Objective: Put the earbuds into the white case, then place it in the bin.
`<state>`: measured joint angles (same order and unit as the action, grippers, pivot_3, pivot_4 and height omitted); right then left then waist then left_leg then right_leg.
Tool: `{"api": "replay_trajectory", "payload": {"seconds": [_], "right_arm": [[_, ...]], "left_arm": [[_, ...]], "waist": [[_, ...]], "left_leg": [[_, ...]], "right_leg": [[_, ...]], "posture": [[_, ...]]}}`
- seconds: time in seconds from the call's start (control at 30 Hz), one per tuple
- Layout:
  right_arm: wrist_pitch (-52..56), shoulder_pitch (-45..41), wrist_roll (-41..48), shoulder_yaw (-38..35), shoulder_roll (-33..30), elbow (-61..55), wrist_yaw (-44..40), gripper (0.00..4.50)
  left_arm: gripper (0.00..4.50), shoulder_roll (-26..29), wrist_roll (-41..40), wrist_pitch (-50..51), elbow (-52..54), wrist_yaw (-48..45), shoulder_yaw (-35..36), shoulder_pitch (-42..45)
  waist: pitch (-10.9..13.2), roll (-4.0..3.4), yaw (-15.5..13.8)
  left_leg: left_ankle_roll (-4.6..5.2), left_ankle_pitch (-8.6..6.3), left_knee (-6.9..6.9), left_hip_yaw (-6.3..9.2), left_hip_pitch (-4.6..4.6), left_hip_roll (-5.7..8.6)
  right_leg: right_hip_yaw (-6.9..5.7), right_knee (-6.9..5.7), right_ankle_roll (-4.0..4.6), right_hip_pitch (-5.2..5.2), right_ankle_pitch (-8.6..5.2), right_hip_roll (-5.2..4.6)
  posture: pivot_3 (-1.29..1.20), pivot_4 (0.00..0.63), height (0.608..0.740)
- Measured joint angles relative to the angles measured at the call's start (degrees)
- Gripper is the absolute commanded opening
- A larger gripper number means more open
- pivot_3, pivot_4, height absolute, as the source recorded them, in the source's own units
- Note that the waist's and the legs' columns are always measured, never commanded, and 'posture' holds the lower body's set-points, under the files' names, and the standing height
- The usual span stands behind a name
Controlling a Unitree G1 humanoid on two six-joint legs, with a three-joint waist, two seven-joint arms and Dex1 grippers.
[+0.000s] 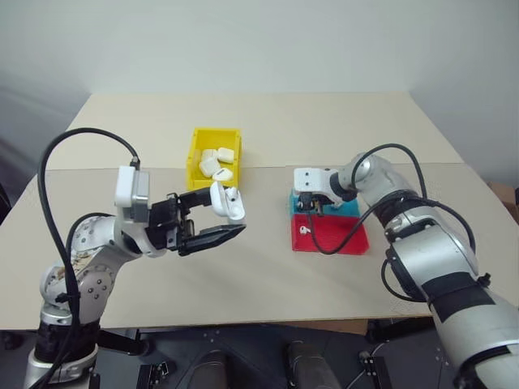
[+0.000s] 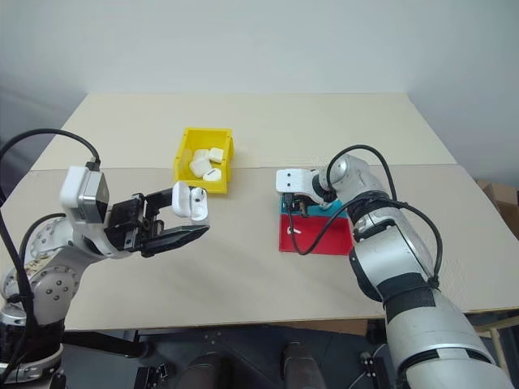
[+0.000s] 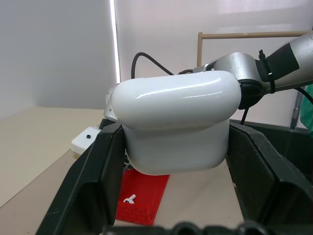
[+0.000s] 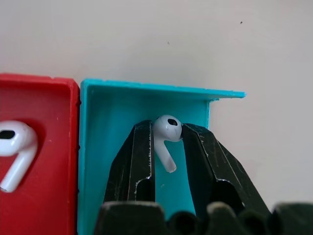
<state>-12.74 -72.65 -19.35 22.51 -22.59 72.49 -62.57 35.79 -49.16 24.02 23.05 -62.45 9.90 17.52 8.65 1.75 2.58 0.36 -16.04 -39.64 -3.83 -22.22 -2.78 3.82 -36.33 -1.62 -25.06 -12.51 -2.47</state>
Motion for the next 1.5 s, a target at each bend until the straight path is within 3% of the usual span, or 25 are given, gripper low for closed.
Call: {"api": "replay_trajectory", "payload": {"seconds": [0.2, 0.27, 0.4, 0.57, 0.77, 0.9, 1.07, 1.5], "right_arm": [[9.4, 0.5, 11.1, -11.8, -5.0, -9.9, -6.2, 0.69], [17.0, 3.7, 18.4, -17.2, -6.6, -21.5, -8.9, 0.69], [40.0, 18.1, 40.5, -29.5, -8.1, -53.2, -10.7, 0.69], [60.4, 30.4, 65.7, -41.0, -7.6, -82.0, -0.5, 0.69], [66.9, 36.3, 85.1, -44.8, -3.0, -96.8, 16.6, 0.69], [66.9, 38.4, 91.5, -40.9, 0.8, -102.3, 25.5, 0.69], [66.0, 40.7, 94.1, -34.9, 1.9, -106.1, 30.7, 0.69], [63.1, 42.0, 91.9, -30.3, -0.9, -105.0, 31.7, 0.69]], "left_arm": [[2.88, -1.1, -0.4, 0.0, -1.9, -1.3, -1.7, 3.0], [2.88, -2.1, -0.4, 0.0, -2.8, -1.6, -2.7, 4.2], [2.88, -4.5, -0.4, 0.0, -3.8, -1.6, -4.3, 5.5], [2.88, -6.9, -0.1, -0.2, -6.0, -2.2, -6.2, 7.5], [2.88, -9.2, 2.1, -1.6, -9.4, -3.7, -7.8, 11.3], [2.88, -10.2, 2.6, -1.6, -9.7, -3.9, -8.8, 11.8], [2.88, -10.6, 3.1, -1.6, -9.8, -4.5, -9.1, 11.9], [2.88, -10.4, 3.3, -1.6, -11.4, -6.0, -8.8, 13.4]], "waist": [[0.0, -0.05, -0.2], [0.0, -0.05, -0.3], [0.0, -0.05, -1.2], [0.0, -0.06, -1.7], [0.0, -0.06, -1.4], [0.0, -0.06, -1.2], [0.0, -0.06, -1.4], [0.0, -0.06, -1.6]], "left_leg": [[0.01, 0.00, 0.01, 0.03, -0.06, 0.00], [0.01, -0.01, 0.03, 0.12, -0.07, -0.03], [0.04, -0.03, 0.03, 0.37, -0.15, -0.04], [0.05, -0.03, -0.01, 0.32, -0.10, -0.01], [0.11, 0.01, -0.05, 0.24, 0.15, 0.02], [0.11, 0.01, -0.05, 0.27, 0.09, 0.02], [0.11, 0.01, -0.12, 0.31, -0.01, 0.03], [0.12, 0.01, -0.12, 0.32, -0.02, 0.03]], "right_leg": [[-0.02, 0.07, -0.02, 0.00, 0.01, 0.00], [-0.07, 0.09, -0.02, 0.03, 0.01, 0.02], [-0.15, 0.05, -0.02, 0.03, 0.01, 0.00], [-0.09, 0.10, -0.03, 0.06, 0.02, 0.02], [-0.06, 0.09, -0.03, 0.34, 0.04, 0.12], [-0.05, 0.11, -0.04, 0.28, 0.03, 0.12], [-0.09, 0.13, -0.07, 0.25, 0.05, 0.10], [-0.11, 0.17, -0.07, 0.25, 0.05, 0.11]], "posture": [[0.00, 0.150, 0.740], [0.00, 0.150, 0.740], [0.00, 0.150, 0.740], [0.00, 0.150, 0.740], [0.00, 0.150, 0.740], [0.00, 0.150, 0.740], [0.00, 0.150, 0.740], [0.00, 0.150, 0.740]]}}
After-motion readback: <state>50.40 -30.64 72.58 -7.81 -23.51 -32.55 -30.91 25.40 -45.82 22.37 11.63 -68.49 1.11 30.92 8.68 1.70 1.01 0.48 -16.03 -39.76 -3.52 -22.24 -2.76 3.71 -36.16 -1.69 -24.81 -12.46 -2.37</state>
